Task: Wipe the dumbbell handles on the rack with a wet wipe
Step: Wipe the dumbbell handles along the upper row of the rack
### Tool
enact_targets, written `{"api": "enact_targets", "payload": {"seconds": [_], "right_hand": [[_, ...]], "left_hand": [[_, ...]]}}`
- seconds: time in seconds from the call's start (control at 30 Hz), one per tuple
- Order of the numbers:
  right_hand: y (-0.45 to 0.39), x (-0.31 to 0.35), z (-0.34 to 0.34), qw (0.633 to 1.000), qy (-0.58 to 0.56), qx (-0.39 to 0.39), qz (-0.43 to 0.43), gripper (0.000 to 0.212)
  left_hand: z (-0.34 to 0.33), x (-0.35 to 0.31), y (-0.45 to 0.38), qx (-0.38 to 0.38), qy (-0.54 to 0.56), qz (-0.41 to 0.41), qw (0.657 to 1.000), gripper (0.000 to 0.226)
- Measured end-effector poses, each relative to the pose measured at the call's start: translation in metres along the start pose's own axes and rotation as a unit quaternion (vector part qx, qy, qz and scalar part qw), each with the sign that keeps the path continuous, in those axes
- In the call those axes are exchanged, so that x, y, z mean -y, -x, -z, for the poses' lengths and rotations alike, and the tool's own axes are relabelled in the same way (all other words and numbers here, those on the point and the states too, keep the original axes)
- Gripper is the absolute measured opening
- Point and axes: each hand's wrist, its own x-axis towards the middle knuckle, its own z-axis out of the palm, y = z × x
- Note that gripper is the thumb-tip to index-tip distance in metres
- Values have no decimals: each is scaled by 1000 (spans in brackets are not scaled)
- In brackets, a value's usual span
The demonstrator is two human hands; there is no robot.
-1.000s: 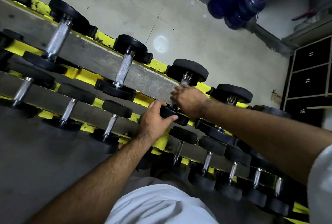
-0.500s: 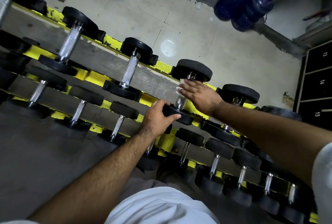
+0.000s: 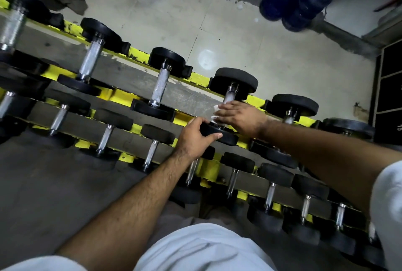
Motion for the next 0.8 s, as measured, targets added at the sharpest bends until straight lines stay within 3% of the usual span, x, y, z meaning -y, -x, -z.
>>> {"api": "enact_targets", "payload": {"seconds": [0.13, 0.3, 0.47, 0.67, 0.8], "right_hand": [[-2, 11, 4, 998, 16, -25, -60, 43], [1, 22, 23, 999, -37, 2, -30, 37], [1, 28, 44, 972, -120, -98, -179, 41], [6, 35, 40, 937, -183, -145, -259, 36], [5, 38, 40, 916, -223, -167, -287, 36]], "left_hand": [[4, 2, 1, 20, -31, -22, 999, 53], [11, 5, 5, 68, -97, -70, 991, 64], [13, 9, -5, 68, -151, -79, 983, 63], [4, 14, -17, 73, -139, -101, 982, 63], [1, 21, -21, 68, -136, -125, 980, 51]]}}
